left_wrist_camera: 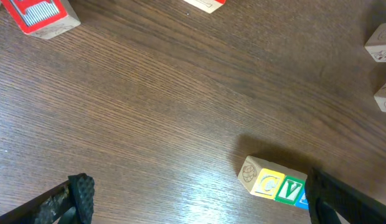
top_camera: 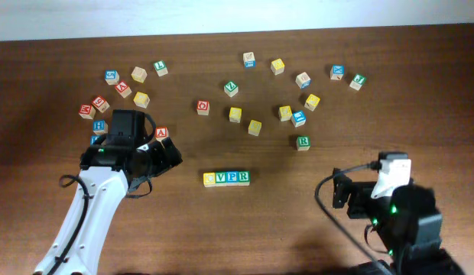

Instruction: Spell out CVPR

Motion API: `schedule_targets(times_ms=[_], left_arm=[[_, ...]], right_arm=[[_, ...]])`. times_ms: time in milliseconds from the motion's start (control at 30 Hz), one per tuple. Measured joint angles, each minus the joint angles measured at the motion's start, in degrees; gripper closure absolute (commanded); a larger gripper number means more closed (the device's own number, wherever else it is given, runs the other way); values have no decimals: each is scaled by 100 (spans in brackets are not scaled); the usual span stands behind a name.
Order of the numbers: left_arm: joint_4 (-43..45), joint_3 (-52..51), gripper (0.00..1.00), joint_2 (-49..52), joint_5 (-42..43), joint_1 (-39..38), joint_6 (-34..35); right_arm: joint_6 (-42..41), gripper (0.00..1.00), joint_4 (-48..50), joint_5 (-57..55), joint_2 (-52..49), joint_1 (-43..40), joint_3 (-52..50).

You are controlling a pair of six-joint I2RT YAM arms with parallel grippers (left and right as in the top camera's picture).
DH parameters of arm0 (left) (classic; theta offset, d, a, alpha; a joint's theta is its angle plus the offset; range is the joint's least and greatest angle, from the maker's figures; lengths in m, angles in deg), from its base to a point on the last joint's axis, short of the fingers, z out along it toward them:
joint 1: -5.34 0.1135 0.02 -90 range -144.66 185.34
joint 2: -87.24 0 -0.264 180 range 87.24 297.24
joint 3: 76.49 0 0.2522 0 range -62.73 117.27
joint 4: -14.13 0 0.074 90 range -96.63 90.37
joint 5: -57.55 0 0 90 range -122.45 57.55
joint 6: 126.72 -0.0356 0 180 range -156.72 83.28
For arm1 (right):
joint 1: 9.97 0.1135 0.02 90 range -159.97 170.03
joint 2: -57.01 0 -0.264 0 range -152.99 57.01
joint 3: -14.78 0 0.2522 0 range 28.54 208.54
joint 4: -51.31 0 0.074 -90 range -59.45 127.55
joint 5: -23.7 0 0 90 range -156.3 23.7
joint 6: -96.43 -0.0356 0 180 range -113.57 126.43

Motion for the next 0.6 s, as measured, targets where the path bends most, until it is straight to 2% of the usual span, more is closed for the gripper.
schedule_targets(times_ms=[133,333,600], left_arm=[[7,-2,1,0,-2,0,0],[7,0,1,0,0,0,0],[9,2,1,0,0,0,0]], right_arm=[[232,2,1580,46,1202,-70,-1541],[503,2,2640,48,2404,-81,-2771],[804,2,3904,323,2540,-490,-3427]])
